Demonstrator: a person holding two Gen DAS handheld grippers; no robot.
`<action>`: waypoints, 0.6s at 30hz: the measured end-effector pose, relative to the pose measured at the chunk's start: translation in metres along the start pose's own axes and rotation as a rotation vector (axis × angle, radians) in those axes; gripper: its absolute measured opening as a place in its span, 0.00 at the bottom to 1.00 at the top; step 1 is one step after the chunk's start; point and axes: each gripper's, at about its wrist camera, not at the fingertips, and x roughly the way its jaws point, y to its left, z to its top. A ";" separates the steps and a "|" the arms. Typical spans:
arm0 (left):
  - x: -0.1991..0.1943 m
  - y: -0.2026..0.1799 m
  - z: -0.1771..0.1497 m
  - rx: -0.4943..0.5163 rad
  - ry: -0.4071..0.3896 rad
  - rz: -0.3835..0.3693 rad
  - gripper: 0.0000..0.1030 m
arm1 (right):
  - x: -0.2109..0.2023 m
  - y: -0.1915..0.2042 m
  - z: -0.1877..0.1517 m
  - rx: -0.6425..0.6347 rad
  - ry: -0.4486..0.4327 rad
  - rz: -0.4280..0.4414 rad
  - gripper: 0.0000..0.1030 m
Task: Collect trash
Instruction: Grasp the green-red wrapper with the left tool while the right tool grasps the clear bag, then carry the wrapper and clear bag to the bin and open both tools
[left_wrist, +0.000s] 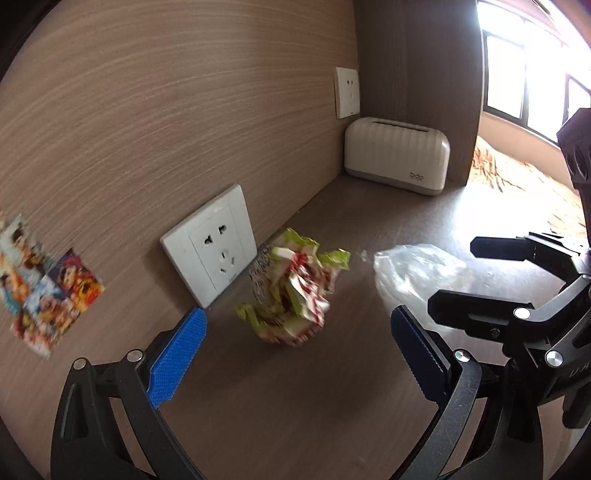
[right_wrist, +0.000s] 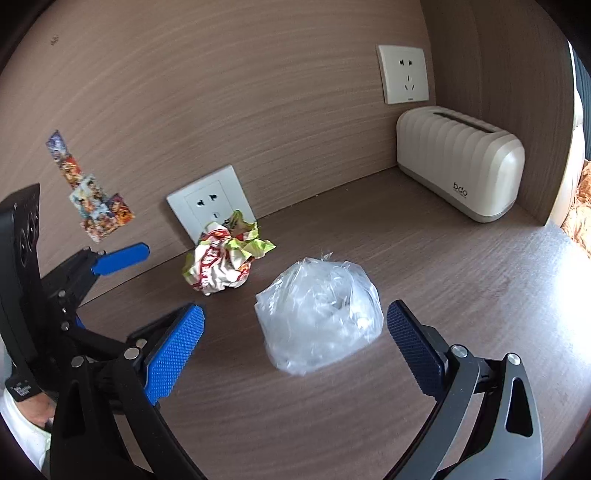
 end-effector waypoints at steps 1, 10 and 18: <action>0.006 0.002 0.002 0.014 0.000 0.002 0.95 | 0.006 -0.002 0.002 0.014 0.006 -0.004 0.96; 0.061 0.002 0.014 0.103 0.092 -0.024 0.75 | 0.051 -0.023 0.005 0.119 0.073 -0.061 0.94; 0.040 -0.018 0.010 0.121 0.099 0.002 0.48 | 0.028 -0.005 -0.005 0.020 0.057 -0.014 0.57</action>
